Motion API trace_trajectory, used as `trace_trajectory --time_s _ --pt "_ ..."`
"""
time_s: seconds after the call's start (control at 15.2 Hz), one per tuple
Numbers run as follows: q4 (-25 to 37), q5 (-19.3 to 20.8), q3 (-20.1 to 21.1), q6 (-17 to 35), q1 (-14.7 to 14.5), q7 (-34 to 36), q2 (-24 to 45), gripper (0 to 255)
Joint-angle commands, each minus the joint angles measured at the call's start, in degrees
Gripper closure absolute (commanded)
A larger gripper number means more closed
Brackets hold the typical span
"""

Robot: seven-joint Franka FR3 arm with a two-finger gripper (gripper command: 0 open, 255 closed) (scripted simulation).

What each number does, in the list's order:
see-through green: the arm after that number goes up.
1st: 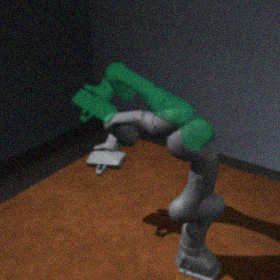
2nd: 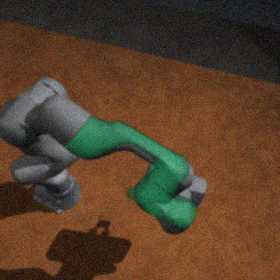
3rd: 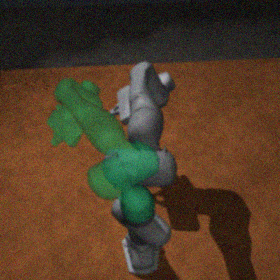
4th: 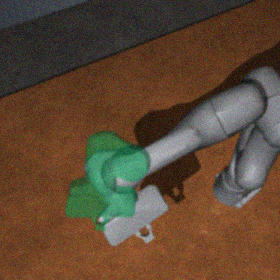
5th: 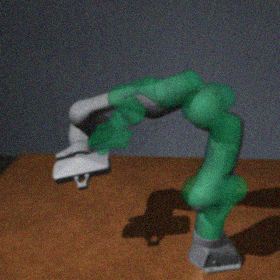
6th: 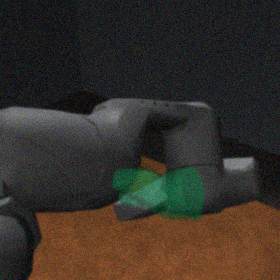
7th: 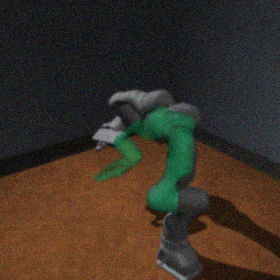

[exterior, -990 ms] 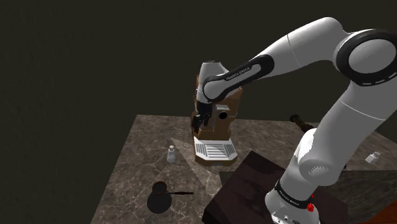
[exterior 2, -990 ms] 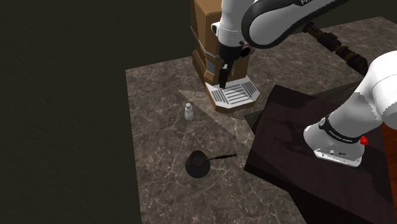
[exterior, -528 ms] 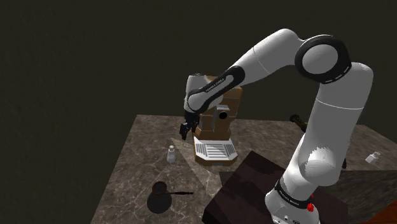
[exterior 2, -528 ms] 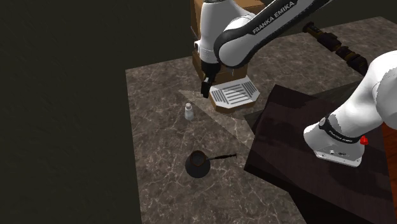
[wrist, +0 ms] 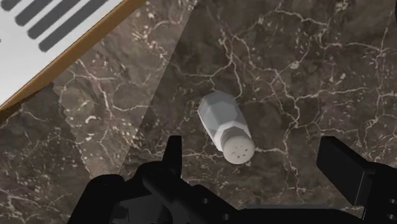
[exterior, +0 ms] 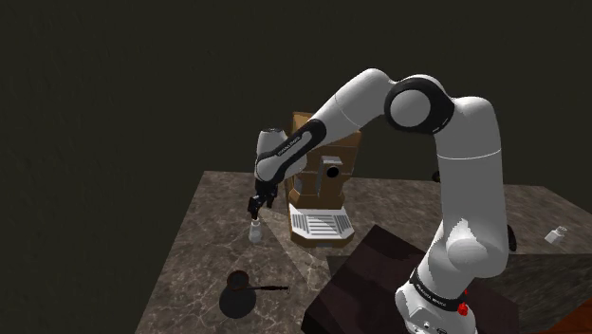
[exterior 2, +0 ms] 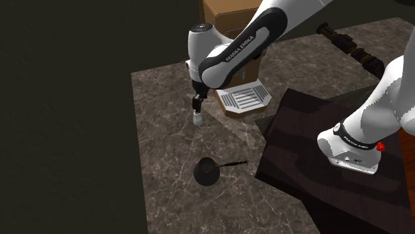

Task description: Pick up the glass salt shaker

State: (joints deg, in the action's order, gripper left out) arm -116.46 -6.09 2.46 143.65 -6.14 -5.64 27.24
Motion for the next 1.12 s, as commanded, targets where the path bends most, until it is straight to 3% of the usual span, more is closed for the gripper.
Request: trace_trajectory --time_s 0.0,0.59,0.66,1.06 --pt "3.6 -0.2 0.2 0.7 -0.1 -0.1 4.1 0" --pt "4.6 -0.3 0.4 4.5 -0.1 -0.6 9.0 0" --pt "4.7 -0.3 0.4 4.4 -0.1 -0.5 9.0 255" --pt "4.8 -0.3 0.3 4.4 -0.1 -0.5 9.0 255"
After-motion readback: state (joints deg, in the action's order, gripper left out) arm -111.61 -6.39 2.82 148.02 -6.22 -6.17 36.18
